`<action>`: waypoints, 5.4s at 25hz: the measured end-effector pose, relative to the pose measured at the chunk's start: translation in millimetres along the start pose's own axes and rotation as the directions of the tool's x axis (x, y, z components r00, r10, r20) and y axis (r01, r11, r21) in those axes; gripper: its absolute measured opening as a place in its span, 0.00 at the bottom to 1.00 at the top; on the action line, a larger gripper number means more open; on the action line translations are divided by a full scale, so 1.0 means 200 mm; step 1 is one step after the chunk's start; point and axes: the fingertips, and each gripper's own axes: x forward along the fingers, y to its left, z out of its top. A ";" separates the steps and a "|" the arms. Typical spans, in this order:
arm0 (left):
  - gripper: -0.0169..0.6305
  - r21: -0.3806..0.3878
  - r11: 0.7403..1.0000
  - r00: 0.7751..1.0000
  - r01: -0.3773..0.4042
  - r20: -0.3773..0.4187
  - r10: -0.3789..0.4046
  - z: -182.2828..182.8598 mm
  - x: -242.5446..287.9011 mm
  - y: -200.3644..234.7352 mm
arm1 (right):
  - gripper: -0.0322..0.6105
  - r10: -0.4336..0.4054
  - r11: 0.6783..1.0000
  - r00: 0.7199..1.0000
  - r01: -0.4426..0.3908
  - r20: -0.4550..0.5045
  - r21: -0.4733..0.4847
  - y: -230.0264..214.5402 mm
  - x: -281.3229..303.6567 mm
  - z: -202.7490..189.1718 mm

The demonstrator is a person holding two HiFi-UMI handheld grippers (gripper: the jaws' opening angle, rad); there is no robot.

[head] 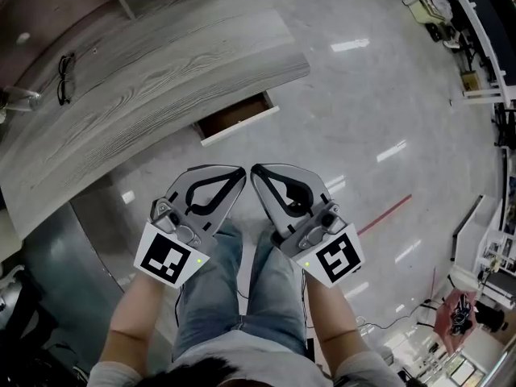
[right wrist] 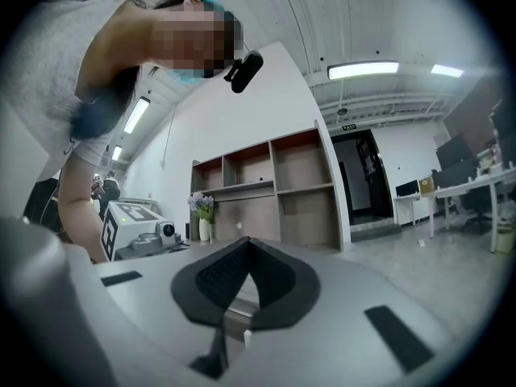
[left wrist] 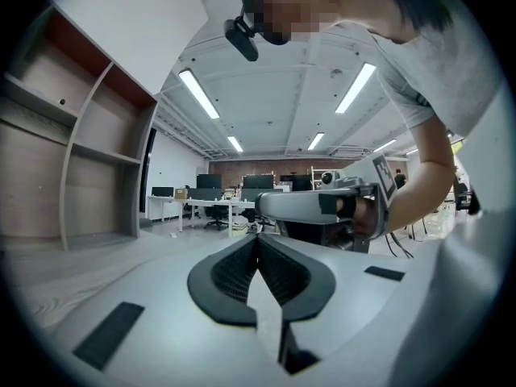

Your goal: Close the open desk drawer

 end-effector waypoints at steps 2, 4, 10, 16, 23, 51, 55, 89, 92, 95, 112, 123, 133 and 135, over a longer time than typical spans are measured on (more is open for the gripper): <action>0.04 -0.010 1.000 1.000 -0.001 -0.002 0.001 -0.07 0.01 0.00 | 0.06 0.004 1.000 1.000 -0.004 -0.006 0.005 0.00 0.00 -0.06; 0.04 -0.010 1.000 1.000 -0.002 -0.004 0.002 -0.13 0.03 0.01 | 0.06 0.006 1.000 1.000 -0.006 -0.014 0.009 -0.01 0.00 -0.13; 0.04 -0.020 0.999 0.999 -0.036 -0.006 0.036 -0.30 0.07 0.02 | 0.06 0.014 1.000 0.999 -0.014 -0.037 0.013 -0.02 -0.03 -0.27; 0.04 -0.006 0.998 0.998 -0.065 -0.003 0.065 -0.41 0.11 0.01 | 0.06 0.038 0.999 0.998 -0.037 -0.045 0.024 -0.02 -0.05 -0.32; 0.04 -0.050 0.985 0.986 -0.163 -0.047 0.161 -0.59 0.16 0.08 | 0.06 0.049 0.998 0.998 -0.048 -0.050 0.033 -0.02 -0.06 -0.34; 0.04 -0.074 0.868 0.871 -0.491 -0.080 0.486 -0.70 0.20 0.26 | 0.06 0.048 0.999 0.997 -0.046 -0.056 0.028 -0.01 -0.05 -0.31; 0.04 -0.104 0.851 0.857 -0.515 -0.080 0.509 -0.72 0.19 0.28 | 0.06 0.046 0.999 0.997 -0.045 -0.057 0.026 -0.02 -0.05 -0.31; 0.04 -0.037 0.861 0.861 -0.507 -0.056 0.505 -0.67 0.16 0.55 | 0.06 0.004 1.000 0.998 -0.002 -0.062 0.027 -0.06 -0.04 -0.31; 0.04 -0.024 0.866 0.865 -0.500 -0.058 0.498 -0.66 0.18 0.57 | 0.06 0.004 1.000 0.998 -0.002 -0.064 0.027 -0.07 -0.03 -0.31; 0.04 -0.046 0.867 0.868 -0.497 -0.054 0.494 -0.66 0.18 0.56 | 0.06 0.007 1.000 0.998 -0.005 -0.062 0.023 -0.06 -0.03 -0.31; 0.04 -0.064 0.917 0.919 -0.393 -0.008 0.393 -0.50 0.12 0.36 | 0.06 0.045 0.999 0.998 -0.045 -0.037 0.003 -0.01 0.00 -0.22; 0.04 -0.013 0.947 0.947 -0.322 0.023 0.322 -0.06 0.00 0.15 | 0.06 0.075 0.997 0.997 -0.076 -0.036 -0.026 0.07 -0.04 0.01; 0.04 -0.012 0.939 0.936 -0.345 0.066 0.345 0.45 -0.19 -0.06 | 0.06 0.126 0.991 0.992 -0.127 -0.020 -0.044 0.22 -0.14 0.39; 0.04 -0.019 0.937 0.934 -0.349 0.070 0.349 0.53 -0.21 -0.09 | 0.06 0.138 0.989 0.990 -0.139 -0.020 -0.047 0.24 -0.15 0.44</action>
